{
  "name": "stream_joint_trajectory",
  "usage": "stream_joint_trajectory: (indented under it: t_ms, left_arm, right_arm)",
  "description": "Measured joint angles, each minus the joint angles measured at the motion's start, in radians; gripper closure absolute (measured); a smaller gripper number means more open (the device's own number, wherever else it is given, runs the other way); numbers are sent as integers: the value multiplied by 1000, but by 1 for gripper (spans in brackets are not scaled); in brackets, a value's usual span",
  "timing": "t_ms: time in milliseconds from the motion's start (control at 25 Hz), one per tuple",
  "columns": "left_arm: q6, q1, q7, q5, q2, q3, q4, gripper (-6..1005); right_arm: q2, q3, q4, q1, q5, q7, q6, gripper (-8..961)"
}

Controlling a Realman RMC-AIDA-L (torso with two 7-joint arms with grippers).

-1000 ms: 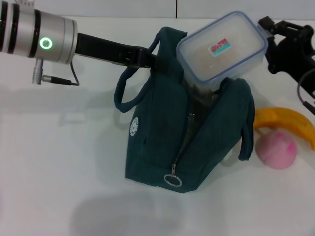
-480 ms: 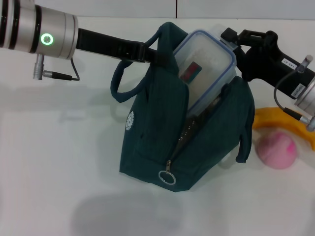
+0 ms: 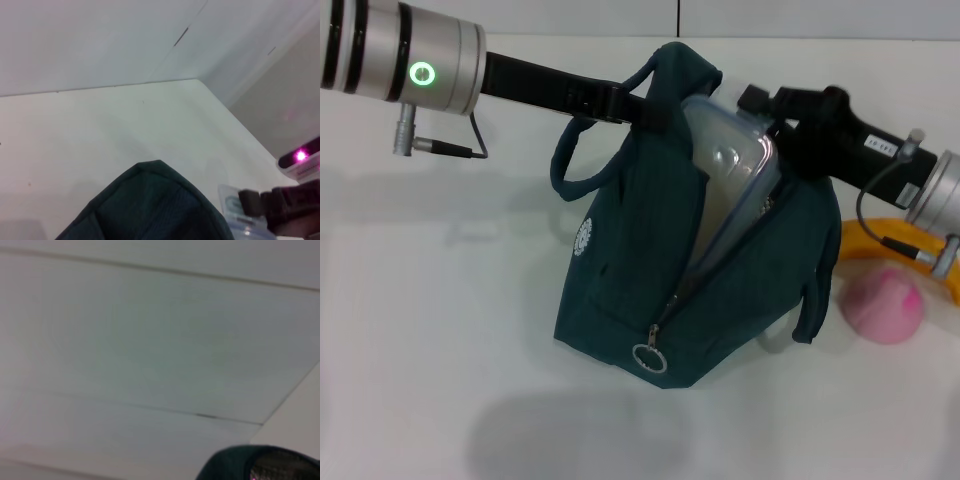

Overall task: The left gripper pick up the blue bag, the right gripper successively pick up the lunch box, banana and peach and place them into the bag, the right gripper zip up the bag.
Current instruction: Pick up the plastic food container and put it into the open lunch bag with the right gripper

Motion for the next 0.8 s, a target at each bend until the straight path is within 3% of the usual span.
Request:
stream_joint_trajectory:
  t_ms: [360,560,800]
  left_arm:
    - [0,1,8,0,-2,-2,0,952]
    - [0,2,12,0,-6,0,0,952]
    - [0,6,21,0,-10,-4,0,952]
  right_arm:
    - [-3,-97,-91,-13,0,-75,20,794]
    - [-3,-210,-178,-1,5,-159,22,792]
    - [-3,-228,-190,31,11,-261,16,788]
